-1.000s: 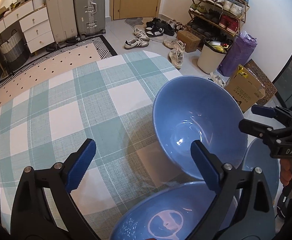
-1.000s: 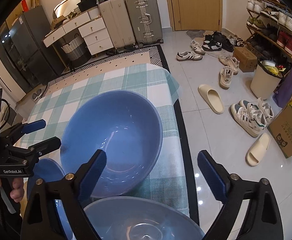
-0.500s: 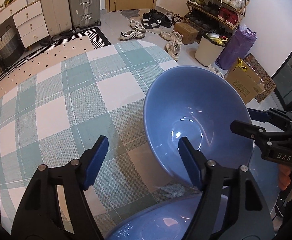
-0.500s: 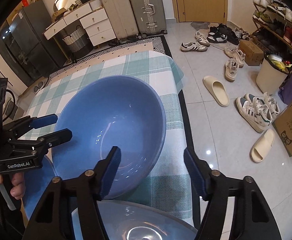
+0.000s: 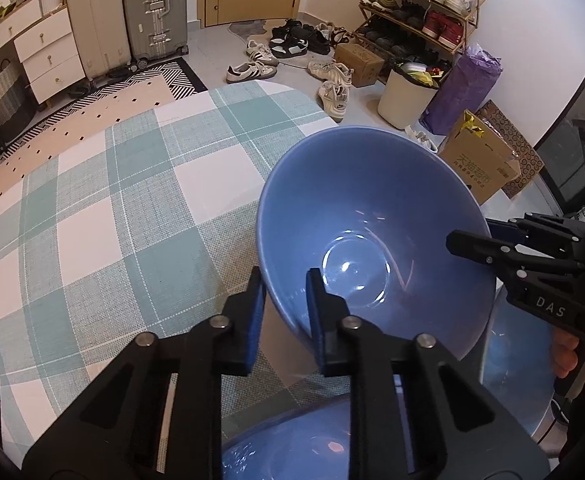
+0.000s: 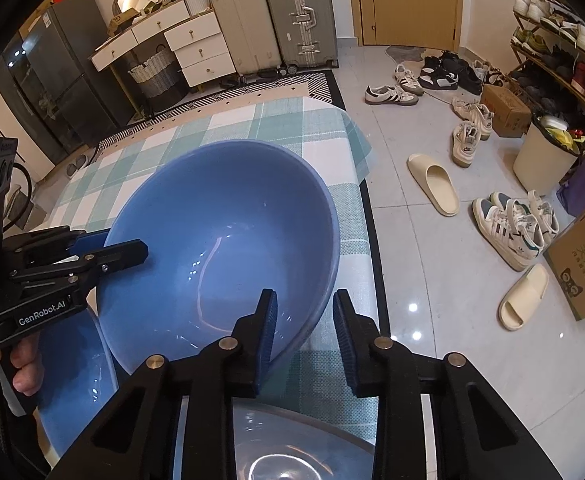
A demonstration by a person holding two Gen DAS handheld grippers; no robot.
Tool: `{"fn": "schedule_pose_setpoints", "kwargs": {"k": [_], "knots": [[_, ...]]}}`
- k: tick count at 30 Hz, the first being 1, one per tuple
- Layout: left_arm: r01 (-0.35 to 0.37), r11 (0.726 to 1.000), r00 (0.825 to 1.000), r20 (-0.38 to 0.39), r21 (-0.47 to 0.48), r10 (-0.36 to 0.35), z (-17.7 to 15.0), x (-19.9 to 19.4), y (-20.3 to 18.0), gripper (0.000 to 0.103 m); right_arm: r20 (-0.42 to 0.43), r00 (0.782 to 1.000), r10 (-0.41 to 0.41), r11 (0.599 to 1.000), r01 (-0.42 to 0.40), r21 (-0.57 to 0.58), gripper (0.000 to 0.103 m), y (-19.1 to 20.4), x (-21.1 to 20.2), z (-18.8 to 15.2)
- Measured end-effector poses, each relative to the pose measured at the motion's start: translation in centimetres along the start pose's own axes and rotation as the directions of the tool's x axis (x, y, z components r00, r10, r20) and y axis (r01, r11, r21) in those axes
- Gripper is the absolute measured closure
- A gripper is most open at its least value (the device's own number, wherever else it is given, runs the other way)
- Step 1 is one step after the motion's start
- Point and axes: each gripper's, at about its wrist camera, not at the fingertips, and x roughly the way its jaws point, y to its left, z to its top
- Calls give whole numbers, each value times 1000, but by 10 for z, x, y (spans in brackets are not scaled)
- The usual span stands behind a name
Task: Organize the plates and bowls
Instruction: 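Close both tools on the rim of a light-blue bowl, then lift the light-blue bowl with both tools and carry it toward the cream plate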
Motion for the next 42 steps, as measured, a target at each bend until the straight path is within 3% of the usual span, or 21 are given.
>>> {"fn": "schedule_pose_setpoints", "kwargs": {"k": [2,21,42], "knots": [[-2,1000,1000,2,4,2,-1,-1,-1,88,13,1000,-6,1000,6,-9,84,3,-2,0],[-38,999,997,63,21,37,-1,-25,-10,88,70,997,-36,999,37,-24,84,12,-14,-1],[-54,999,985,164,10,51,-13,-94,-19,88,183,983,-17,999,26,-48,84,33,-65,-7]]}}
